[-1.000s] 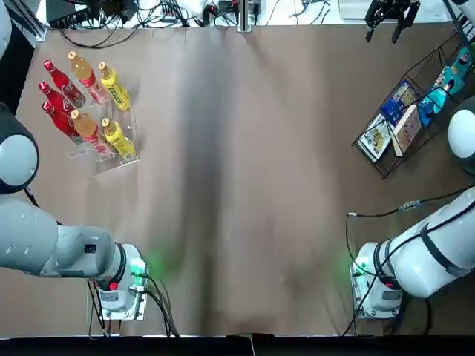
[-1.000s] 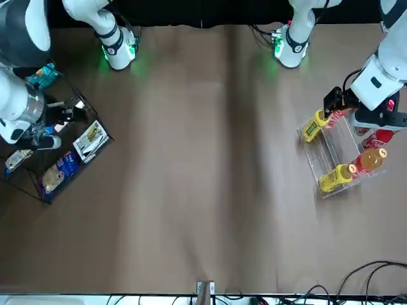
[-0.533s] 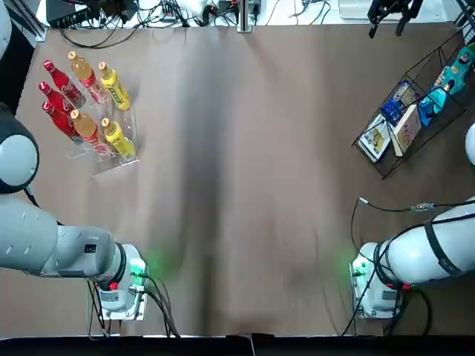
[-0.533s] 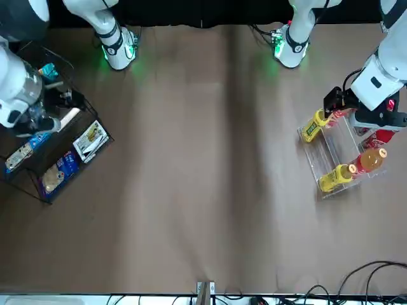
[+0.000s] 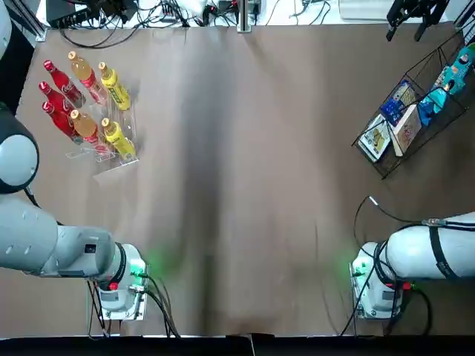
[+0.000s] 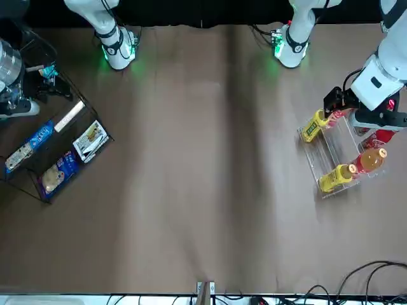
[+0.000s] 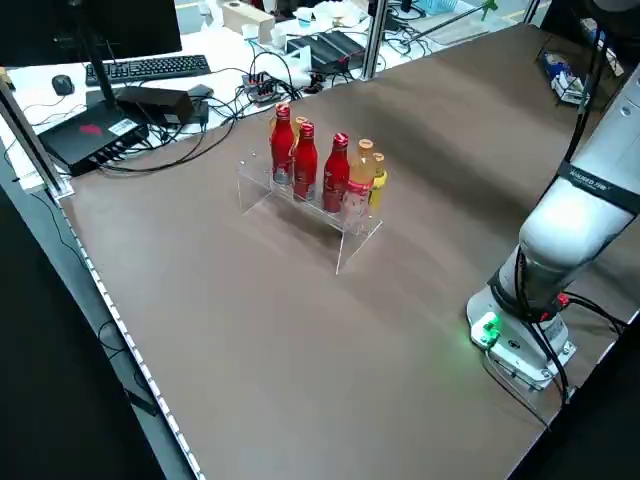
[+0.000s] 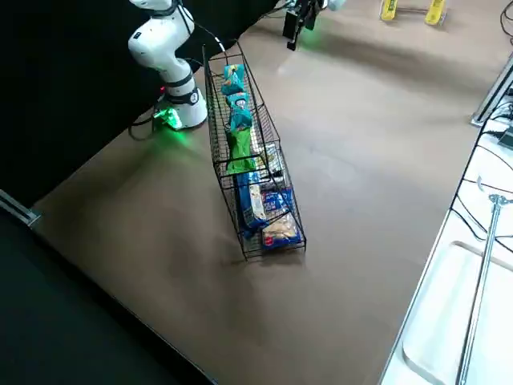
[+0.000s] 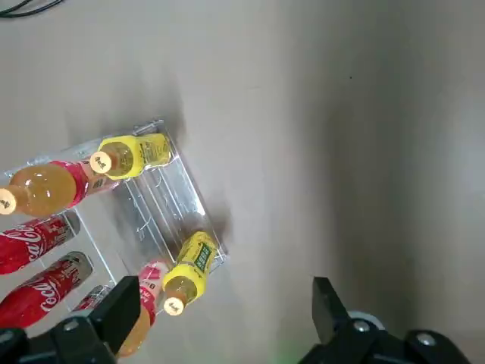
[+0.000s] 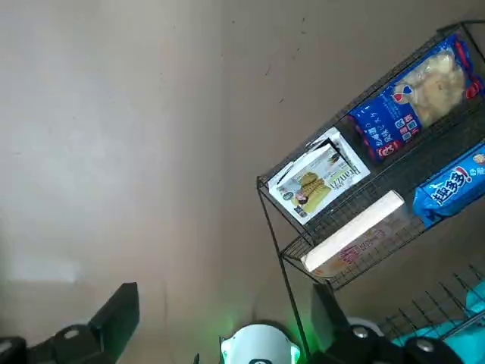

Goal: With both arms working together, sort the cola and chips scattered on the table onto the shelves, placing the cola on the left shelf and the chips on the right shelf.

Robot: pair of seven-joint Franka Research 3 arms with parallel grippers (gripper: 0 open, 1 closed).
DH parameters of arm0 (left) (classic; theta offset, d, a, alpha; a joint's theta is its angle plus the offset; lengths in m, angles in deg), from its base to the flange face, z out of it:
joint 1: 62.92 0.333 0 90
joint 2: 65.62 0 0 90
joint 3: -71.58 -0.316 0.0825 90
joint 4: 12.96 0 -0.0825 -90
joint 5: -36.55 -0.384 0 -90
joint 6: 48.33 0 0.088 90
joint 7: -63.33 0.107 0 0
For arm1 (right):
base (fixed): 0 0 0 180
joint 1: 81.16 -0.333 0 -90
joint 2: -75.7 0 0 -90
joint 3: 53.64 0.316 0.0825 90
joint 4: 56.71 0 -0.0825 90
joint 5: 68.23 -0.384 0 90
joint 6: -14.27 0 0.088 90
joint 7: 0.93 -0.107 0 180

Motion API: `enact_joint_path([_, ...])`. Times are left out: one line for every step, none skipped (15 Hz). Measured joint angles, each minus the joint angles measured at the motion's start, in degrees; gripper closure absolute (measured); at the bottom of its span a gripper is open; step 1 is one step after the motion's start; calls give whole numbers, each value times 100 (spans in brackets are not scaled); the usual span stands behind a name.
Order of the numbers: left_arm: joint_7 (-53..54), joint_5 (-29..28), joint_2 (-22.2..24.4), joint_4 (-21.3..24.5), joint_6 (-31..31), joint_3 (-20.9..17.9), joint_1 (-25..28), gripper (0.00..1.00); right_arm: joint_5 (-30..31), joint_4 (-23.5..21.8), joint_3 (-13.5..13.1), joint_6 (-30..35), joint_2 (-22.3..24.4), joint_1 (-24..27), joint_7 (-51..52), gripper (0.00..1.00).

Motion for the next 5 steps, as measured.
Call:
enact_joint_path([0, 0, 0, 0, 0, 0, 0, 0, 2, -26, 9, -85, -1, 0, 0, 0])
enact_joint_path([0, 0, 0, 0, 0, 0, 0, 0, 10, -39, 19, -176, -1, 0, -1, 0])
enact_joint_path([0, 0, 0, 0, 0, 0, 0, 0, 29, -42, 25, -236, -1, 0, -2, 0])
enact_joint_path([0, 0, 0, 0, 0, 0, 0, 0, 50, -43, 28, -291, -1, 0, -2, 0])
enact_joint_path([0, 0, 0, 0, 0, 0, 0, 0, 103, -50, 32, -364, -1, 0, -2, 0])
